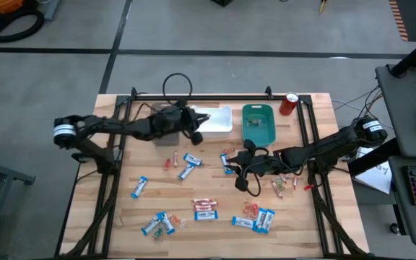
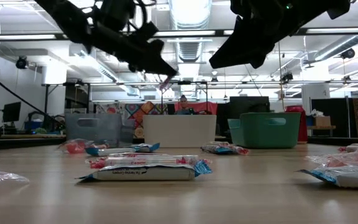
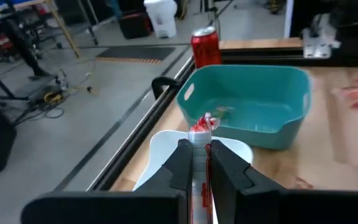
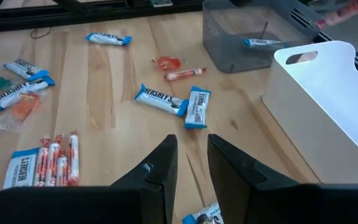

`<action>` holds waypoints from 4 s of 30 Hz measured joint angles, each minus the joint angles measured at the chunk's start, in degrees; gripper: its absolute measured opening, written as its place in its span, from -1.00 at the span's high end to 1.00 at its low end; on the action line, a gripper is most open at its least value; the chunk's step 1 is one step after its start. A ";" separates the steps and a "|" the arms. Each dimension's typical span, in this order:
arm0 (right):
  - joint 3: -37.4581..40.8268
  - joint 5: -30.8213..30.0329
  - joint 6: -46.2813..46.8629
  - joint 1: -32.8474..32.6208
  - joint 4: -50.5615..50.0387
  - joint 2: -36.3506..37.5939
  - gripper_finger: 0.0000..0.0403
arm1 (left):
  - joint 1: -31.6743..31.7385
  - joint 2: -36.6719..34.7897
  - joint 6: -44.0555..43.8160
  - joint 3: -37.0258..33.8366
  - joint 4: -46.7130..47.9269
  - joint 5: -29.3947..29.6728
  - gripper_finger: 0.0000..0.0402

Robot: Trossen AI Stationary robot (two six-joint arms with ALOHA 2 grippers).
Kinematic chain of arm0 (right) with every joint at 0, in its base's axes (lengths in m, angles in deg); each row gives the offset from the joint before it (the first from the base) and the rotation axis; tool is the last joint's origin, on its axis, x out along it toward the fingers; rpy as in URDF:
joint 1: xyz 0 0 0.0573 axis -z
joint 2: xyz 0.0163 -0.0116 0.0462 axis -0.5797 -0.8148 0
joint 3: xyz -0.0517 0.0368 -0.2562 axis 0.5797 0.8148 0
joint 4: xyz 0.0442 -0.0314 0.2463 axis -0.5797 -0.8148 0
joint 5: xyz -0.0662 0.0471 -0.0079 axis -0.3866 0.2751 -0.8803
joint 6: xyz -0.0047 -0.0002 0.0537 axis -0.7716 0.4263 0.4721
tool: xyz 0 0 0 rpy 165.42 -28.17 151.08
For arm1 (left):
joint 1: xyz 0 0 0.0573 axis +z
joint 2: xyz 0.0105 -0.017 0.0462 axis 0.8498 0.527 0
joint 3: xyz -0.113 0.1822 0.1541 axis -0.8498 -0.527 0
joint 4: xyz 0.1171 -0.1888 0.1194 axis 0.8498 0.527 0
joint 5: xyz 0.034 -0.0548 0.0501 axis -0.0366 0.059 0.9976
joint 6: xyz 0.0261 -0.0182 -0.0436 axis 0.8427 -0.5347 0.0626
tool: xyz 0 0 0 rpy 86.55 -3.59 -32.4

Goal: Sort candy
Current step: Put the orange candy into the white bin, then put the white chocolate into the gray bin

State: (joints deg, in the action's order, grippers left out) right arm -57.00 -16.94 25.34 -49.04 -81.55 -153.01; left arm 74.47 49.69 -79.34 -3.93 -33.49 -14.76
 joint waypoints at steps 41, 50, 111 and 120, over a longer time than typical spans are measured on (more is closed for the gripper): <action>0.00 12.72 25.15 -0.02 -0.47 0.31 0.59 | -4.15 -1.07 -2.44 6.49 22.14 0.42 0.56; -3.21 20.39 36.51 -2.45 -13.01 0.28 0.59 | -16.70 -10.26 -1.99 2.31 20.98 0.39 0.61; -16.85 24.24 111.25 -27.89 -45.59 -21.99 0.44 | -24.42 -21.01 10.03 -6.62 17.09 14.03 0.61; -16.88 23.96 108.56 -27.87 -45.47 -21.69 0.89 | -24.42 -20.84 8.84 -6.66 18.03 13.89 0.61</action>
State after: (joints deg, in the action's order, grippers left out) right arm -73.88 7.02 133.90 -76.91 -127.02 -174.70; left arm 50.05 28.85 -70.50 -10.59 -15.47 -0.87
